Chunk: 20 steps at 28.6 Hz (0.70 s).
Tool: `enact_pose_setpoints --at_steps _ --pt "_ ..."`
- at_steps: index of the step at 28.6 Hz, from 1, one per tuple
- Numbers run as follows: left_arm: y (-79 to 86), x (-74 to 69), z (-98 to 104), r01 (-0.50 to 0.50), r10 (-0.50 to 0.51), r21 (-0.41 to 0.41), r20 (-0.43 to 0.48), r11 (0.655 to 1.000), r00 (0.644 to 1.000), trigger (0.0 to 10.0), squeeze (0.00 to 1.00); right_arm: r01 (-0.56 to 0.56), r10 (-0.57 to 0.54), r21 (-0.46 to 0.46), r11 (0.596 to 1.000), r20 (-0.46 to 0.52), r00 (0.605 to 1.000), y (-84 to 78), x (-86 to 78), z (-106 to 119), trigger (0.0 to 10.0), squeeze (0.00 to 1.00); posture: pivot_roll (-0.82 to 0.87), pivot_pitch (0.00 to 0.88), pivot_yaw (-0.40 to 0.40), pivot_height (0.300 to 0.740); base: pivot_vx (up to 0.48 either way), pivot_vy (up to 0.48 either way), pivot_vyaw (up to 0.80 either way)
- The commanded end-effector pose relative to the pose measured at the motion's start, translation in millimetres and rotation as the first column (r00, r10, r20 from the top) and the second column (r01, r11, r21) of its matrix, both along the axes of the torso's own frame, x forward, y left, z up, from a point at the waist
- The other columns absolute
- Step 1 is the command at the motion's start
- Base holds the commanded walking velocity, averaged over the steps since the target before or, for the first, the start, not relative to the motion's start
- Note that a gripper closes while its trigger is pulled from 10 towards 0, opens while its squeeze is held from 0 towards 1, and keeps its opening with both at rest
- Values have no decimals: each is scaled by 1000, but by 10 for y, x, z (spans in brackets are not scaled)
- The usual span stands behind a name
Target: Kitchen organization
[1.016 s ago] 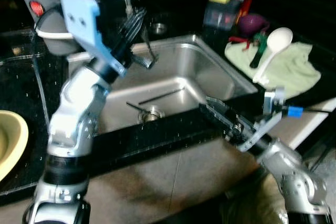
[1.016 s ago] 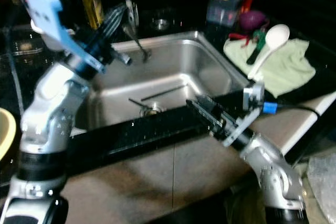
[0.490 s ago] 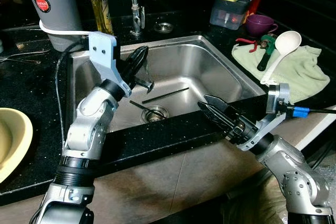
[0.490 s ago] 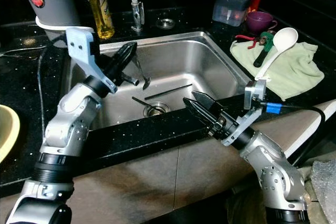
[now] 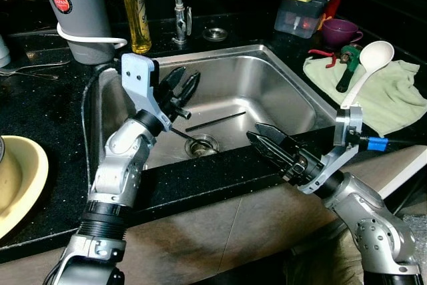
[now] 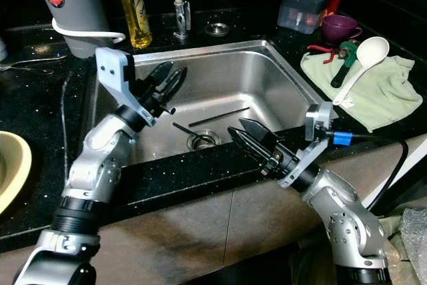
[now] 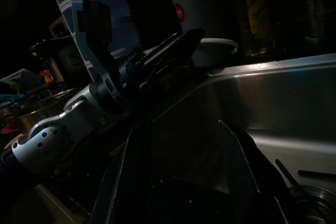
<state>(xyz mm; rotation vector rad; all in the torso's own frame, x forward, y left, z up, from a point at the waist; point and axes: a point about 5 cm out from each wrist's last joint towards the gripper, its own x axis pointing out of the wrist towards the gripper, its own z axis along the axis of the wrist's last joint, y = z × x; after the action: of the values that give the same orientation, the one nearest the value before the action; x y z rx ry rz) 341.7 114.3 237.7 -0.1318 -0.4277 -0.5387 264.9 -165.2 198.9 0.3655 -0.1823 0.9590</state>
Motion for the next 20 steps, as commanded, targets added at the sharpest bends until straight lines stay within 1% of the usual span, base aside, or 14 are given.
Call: enact_pose_setpoints --at_steps 1,3,4,5,6,7,8,10,12,13,14,17,19,20 --pt "-11 -52 81 -28 27 20 47 999 999 10000 1000 -1 1 13 1000 -2 1000 23 -16 -7 10000 0 -14 66 0 740 0 0 0" --pt "-9 -79 160 -66 62 53 85 996 994 10000 1000 7 -8 38 999 1 1000 19 -2 3 10000 0 -13 65 0 740 0 0 0" --pt "-8 -100 205 -91 81 85 112 992 990 10000 0 3 -4 51 999 14 1000 19 0 19 10000 0 -13 65 0 740 0 0 0" --pt "-7 -114 236 -108 93 106 131 989 987 10000 0 -1 0 59 998 23 1000 19 1 30 10000 0 -13 65 0 740 0 0 0" --pt "35 -171 324 -175 147 148 182 973 972 10000 0 -28 26 65 998 29 999 35 -11 36 10000 0 -8 60 1 740 0 0 800" --pt "57 -192 357 -204 170 161 202 966 965 10000 0 -38 36 56 998 31 999 44 -17 33 10000 0 -8 60 1 740 0 0 800" --pt "57 -192 357 -204 170 161 202 966 965 10000 0 -38 36 56 998 31 999 44 -17 33 10000 0 -8 60 1 740 0 0 800" --pt "101 -241 407 -270 218 201 247 942 944 10000 0 -49 48 44 998 33 998 56 -22 20 10000 0 0 55 -1 740 0 0 800" --pt "113 -265 425 -287 229 210 261 935 938 10000 0 -58 56 47 997 30 998 60 -25 15 10000 0 2 54 -2 740 0 0 800" --pt "136 -331 483 -336 256 240 309 911 916 10000 0 -83 82 50 995 29 996 76 -36 8 10000 0 9 51 -5 740 0 0 800" --pt "136 -331 483 -336 256 240 309 911 916 10000 0 -83 82 50 995 29 996 76 -36 8 10000 0 9 51 -5 740 0 0 800" --pt "152 -425 551 -403 286 283 374 871 882 10000 0 -122 121 45 992 23 992 107 -58 -14 10000 0 14 46 -9 740 0 0 800" --pt "154 -477 570 -431 301 298 394 852 868 10000 0 -154 154 39 987 22 988 130 -85 -28 10000 0 19 44 -10 740 0 0 800" --pt "154 -477 570 -431 301 298 394 852 868 10000 0 -154 154 39 987 22 988 130 -85 -28 10000 0 19 44 -10 740 0 0 800"
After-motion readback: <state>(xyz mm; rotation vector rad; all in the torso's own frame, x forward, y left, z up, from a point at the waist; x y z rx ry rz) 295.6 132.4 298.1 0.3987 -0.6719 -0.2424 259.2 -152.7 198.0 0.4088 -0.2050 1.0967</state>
